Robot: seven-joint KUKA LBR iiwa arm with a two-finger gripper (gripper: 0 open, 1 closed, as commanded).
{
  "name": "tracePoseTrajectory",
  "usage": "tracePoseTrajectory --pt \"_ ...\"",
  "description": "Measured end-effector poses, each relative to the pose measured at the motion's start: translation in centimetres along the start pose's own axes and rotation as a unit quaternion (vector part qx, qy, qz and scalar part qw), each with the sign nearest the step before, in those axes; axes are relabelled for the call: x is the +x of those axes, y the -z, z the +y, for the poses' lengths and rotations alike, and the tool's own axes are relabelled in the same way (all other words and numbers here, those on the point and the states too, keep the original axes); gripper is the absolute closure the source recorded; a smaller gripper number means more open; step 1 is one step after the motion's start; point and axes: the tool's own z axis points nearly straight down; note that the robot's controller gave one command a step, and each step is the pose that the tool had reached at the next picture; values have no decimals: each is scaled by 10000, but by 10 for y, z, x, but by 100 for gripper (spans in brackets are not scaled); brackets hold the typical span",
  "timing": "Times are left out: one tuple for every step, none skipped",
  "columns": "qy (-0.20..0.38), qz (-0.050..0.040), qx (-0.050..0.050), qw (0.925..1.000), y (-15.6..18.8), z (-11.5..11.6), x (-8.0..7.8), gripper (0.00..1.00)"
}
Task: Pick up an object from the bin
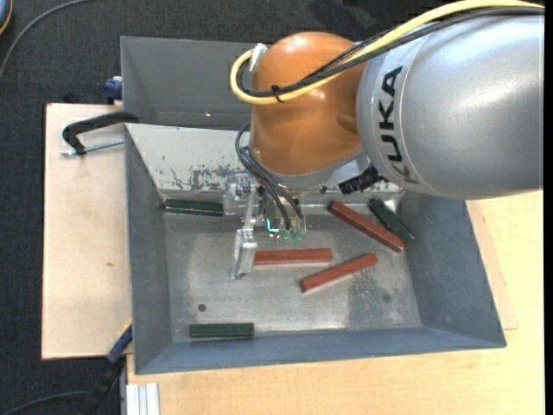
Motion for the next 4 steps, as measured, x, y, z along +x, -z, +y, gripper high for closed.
tracePoseTrajectory --pt "1540 -21 5 9881 -93 -35 -54 0" --pt "1413 -3 11 9900 -176 -89 -59 0" --pt "2518 -39 8 9678 -171 -111 -62 0" --pt "2514 -39 0 9679 -171 -110 -62 100"
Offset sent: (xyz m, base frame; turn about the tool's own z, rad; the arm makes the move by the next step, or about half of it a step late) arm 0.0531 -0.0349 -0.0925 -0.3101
